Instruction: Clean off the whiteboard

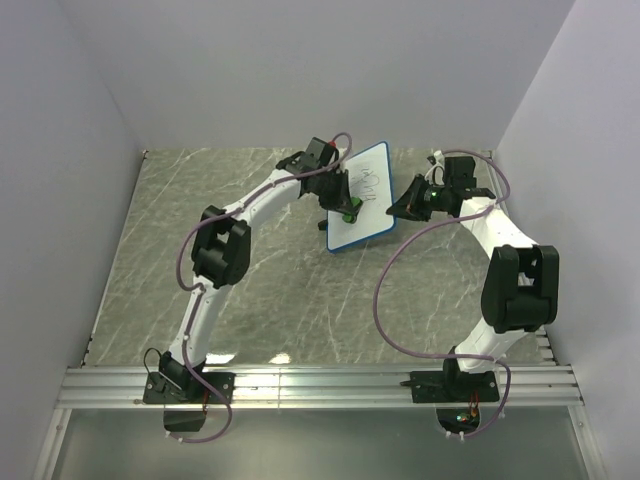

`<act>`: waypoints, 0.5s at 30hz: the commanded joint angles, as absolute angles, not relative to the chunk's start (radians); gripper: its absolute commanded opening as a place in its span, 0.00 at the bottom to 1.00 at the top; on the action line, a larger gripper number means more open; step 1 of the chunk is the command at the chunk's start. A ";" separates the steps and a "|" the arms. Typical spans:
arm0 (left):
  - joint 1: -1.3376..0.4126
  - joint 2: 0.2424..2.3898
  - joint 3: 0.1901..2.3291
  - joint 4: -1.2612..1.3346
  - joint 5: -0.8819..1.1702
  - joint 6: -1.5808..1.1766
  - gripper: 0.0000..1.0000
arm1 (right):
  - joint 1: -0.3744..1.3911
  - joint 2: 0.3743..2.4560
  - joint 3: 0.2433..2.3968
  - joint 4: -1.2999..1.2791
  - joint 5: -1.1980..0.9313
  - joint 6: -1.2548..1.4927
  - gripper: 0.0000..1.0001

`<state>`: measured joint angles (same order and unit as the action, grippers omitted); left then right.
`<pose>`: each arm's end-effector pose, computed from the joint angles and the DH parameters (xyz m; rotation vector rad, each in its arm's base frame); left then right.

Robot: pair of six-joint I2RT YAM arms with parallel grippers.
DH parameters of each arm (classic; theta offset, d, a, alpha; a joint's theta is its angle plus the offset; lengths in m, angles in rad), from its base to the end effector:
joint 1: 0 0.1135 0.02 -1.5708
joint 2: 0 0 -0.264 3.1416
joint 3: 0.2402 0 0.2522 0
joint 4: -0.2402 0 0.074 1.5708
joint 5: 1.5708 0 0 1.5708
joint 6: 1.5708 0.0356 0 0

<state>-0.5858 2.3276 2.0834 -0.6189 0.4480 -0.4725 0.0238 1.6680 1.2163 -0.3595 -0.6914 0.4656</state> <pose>0.4268 -0.3017 0.2238 0.3622 2.5590 -0.9867 0.3614 0.0313 0.2498 0.1864 2.3812 1.0548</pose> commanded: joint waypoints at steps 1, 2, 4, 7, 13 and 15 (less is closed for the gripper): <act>-0.604 2.424 2.203 -0.643 0.400 -0.468 0.00 | 0.075 1.632 1.192 -0.362 -0.727 0.477 0.00; -0.607 2.422 2.230 -0.628 0.438 -0.445 0.00 | 0.077 1.629 1.186 -0.362 -0.723 0.476 0.00; -0.636 2.390 2.233 -0.605 0.520 -0.417 0.00 | 0.081 1.623 1.181 -0.367 -0.718 0.474 0.00; -0.702 2.346 2.229 -0.569 0.541 -0.365 0.00 | 0.086 1.620 1.163 -0.361 -0.712 0.474 0.00; -0.744 2.327 2.232 -0.538 0.621 -0.387 0.00 | 0.107 1.615 1.154 -0.362 -0.707 0.483 0.00; -0.744 2.326 2.232 -0.534 0.624 -0.388 0.00 | 0.113 1.611 1.155 -0.365 -0.707 0.480 0.00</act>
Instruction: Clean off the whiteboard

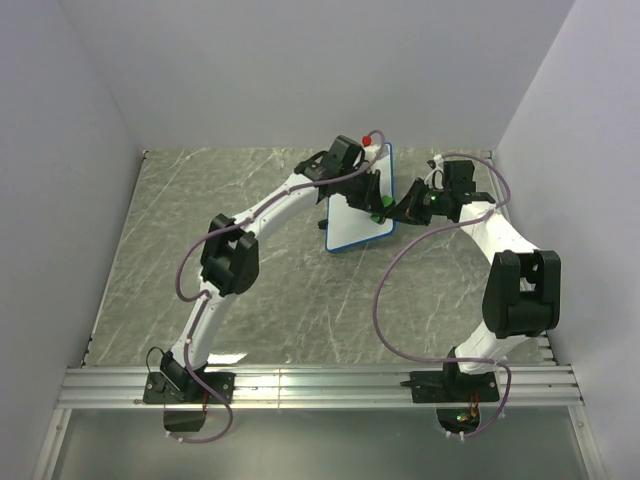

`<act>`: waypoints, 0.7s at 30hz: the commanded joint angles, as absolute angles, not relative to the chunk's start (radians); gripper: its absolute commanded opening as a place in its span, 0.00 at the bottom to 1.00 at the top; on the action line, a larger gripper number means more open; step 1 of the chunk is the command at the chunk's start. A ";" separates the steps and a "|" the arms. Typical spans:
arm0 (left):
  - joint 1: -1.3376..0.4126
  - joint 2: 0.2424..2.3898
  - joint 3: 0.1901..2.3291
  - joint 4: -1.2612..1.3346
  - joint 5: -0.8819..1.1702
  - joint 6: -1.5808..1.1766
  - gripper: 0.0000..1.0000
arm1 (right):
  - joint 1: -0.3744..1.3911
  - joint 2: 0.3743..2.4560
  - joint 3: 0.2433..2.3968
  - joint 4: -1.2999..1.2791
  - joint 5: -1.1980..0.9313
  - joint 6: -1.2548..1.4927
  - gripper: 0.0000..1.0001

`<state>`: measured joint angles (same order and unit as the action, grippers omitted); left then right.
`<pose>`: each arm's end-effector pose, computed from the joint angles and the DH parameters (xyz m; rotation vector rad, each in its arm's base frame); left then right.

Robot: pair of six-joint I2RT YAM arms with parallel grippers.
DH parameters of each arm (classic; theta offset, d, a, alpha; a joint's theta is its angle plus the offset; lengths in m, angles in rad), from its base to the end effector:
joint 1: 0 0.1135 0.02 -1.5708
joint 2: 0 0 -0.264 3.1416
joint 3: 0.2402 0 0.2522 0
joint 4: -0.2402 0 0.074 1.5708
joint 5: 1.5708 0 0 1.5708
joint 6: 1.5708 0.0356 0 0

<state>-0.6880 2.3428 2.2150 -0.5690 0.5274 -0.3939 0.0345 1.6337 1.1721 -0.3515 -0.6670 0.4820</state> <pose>0.4020 -0.3536 0.2637 0.6533 2.3377 -1.1366 0.3517 0.0342 0.2475 0.2079 2.3912 1.0381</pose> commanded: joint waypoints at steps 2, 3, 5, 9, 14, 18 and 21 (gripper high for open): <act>-0.744 2.327 2.237 -0.531 0.630 -0.390 0.00 | 0.121 1.614 1.164 -0.379 -0.704 0.474 0.00; -0.744 2.329 2.238 -0.532 0.624 -0.388 0.00 | 0.121 1.620 1.167 -0.383 -0.703 0.472 0.00; -0.742 2.338 2.247 -0.554 0.556 -0.385 0.00 | 0.126 1.618 1.173 -0.388 -0.703 0.474 0.00; -0.697 2.381 2.255 -0.601 0.451 -0.406 0.00 | 0.137 1.615 1.178 -0.400 -0.698 0.472 0.00; -0.634 2.470 2.305 -0.702 0.336 -0.388 0.00 | 0.173 1.579 1.178 -0.452 -0.677 0.456 0.00; -0.589 2.513 2.304 -0.732 0.311 -0.370 0.00 | 0.215 1.534 1.175 -0.500 -0.655 0.433 0.00; -0.577 2.536 2.289 -0.739 0.299 -0.350 0.00 | 0.229 1.509 1.164 -0.528 -0.643 0.414 0.00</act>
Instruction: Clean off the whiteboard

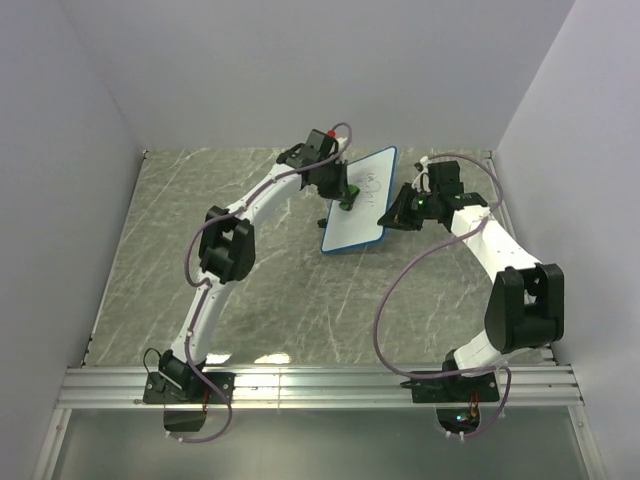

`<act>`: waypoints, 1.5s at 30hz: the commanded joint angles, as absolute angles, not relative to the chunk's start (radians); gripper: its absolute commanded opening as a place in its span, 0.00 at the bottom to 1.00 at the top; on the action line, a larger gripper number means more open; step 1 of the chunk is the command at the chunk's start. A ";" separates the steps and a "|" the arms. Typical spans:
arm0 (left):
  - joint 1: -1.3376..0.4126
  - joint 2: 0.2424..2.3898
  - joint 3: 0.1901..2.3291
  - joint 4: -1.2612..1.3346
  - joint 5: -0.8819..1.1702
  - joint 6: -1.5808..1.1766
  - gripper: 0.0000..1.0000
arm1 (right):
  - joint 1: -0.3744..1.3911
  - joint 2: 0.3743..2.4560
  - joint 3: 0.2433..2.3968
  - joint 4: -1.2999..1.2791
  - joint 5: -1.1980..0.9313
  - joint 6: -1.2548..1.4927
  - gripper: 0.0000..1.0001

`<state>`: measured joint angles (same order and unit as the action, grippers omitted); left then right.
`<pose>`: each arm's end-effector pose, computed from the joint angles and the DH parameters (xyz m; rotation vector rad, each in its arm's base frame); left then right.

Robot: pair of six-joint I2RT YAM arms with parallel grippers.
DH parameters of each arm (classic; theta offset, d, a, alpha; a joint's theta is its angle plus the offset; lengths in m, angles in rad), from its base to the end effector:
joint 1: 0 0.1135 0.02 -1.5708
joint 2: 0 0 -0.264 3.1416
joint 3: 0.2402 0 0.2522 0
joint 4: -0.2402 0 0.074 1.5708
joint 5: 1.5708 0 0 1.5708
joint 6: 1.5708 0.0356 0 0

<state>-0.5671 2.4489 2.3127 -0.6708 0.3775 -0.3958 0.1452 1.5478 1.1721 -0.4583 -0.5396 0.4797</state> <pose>0.4552 -0.3055 0.2309 0.4033 2.4642 -0.8845 0.3279 0.0664 0.2659 0.1496 2.4526 0.9329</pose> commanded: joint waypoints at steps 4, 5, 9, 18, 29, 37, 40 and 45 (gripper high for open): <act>-0.555 2.569 2.292 -0.753 0.319 -0.356 0.00 | 0.230 1.517 1.167 -0.528 -0.641 0.410 0.00; -0.552 2.572 2.292 -0.753 0.324 -0.356 0.00 | 0.229 1.528 1.170 -0.526 -0.641 0.410 0.00; -0.552 2.545 2.290 -0.732 0.388 -0.348 0.00 | 0.235 1.546 1.190 -0.529 -0.643 0.411 0.00; -0.635 2.386 2.310 -0.672 0.687 -0.285 0.00 | 0.262 1.601 1.215 -0.557 -0.670 0.396 0.00; -0.715 2.367 2.322 -0.684 0.594 -0.290 0.00 | 0.272 1.611 1.226 -0.580 -0.670 0.376 0.00; -0.651 2.422 2.321 -0.643 0.423 -0.351 0.00 | 0.272 1.592 1.215 -0.589 -0.669 0.364 0.00; -0.620 2.463 2.313 -0.658 0.368 -0.359 0.00 | 0.273 1.582 1.212 -0.601 -0.667 0.351 0.00; -0.594 2.531 2.277 -0.700 0.281 -0.321 0.00 | 0.275 1.569 1.215 -0.612 -0.658 0.342 0.00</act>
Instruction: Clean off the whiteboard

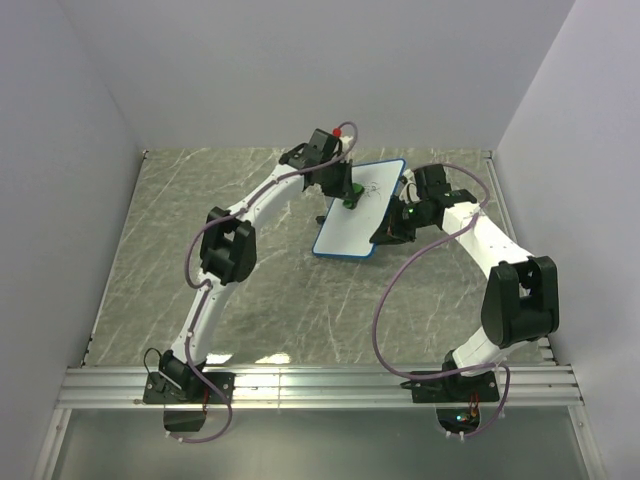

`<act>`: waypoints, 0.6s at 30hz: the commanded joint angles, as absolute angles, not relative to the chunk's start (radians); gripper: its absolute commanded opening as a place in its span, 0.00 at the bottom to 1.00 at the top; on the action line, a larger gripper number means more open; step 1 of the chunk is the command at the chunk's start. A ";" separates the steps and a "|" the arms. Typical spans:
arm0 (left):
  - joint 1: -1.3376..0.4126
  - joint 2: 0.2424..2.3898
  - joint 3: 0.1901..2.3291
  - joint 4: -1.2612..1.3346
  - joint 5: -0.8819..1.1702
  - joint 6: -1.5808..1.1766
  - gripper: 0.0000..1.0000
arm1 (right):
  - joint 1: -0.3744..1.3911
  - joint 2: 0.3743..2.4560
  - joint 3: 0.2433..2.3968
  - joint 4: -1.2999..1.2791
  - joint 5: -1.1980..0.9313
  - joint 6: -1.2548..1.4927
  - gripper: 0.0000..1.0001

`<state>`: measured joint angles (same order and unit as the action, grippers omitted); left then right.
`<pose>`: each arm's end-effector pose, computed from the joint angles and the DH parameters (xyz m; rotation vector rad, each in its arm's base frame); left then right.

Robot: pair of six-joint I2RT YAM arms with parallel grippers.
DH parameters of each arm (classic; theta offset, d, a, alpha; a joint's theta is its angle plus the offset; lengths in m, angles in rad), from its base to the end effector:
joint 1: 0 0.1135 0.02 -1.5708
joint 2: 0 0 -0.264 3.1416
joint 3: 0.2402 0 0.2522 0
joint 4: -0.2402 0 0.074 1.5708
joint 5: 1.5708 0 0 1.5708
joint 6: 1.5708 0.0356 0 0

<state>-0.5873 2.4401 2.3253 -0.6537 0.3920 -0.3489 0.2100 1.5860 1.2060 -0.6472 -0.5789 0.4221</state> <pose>0.4493 -0.3154 0.2411 0.4952 2.4030 -0.9011 0.3162 0.0873 0.2535 0.0616 2.6473 0.9756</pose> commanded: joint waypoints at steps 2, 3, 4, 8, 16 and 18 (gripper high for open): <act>-0.580 2.554 2.273 -0.703 0.290 -0.324 0.00 | 0.275 1.572 1.210 -0.601 -0.682 0.342 0.00; -0.577 2.563 2.281 -0.709 0.288 -0.324 0.00 | 0.276 1.575 1.210 -0.601 -0.689 0.338 0.00; -0.571 2.571 2.292 -0.712 0.287 -0.324 0.00 | 0.278 1.578 1.213 -0.601 -0.693 0.333 0.00; -0.563 2.569 2.328 -0.700 0.304 -0.316 0.00 | 0.299 1.594 1.244 -0.626 -0.695 0.307 0.00; -0.613 2.441 2.347 -0.649 0.434 -0.235 0.00 | 0.365 1.615 1.285 -0.709 -0.519 0.249 0.00; -0.627 2.410 2.333 -0.649 0.445 -0.210 0.00 | 0.368 1.605 1.282 -0.715 -0.502 0.241 0.00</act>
<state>-0.5301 2.4908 2.3302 -0.6624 0.3210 -0.2584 0.2958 1.5906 1.2625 -0.7162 -0.5079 0.3988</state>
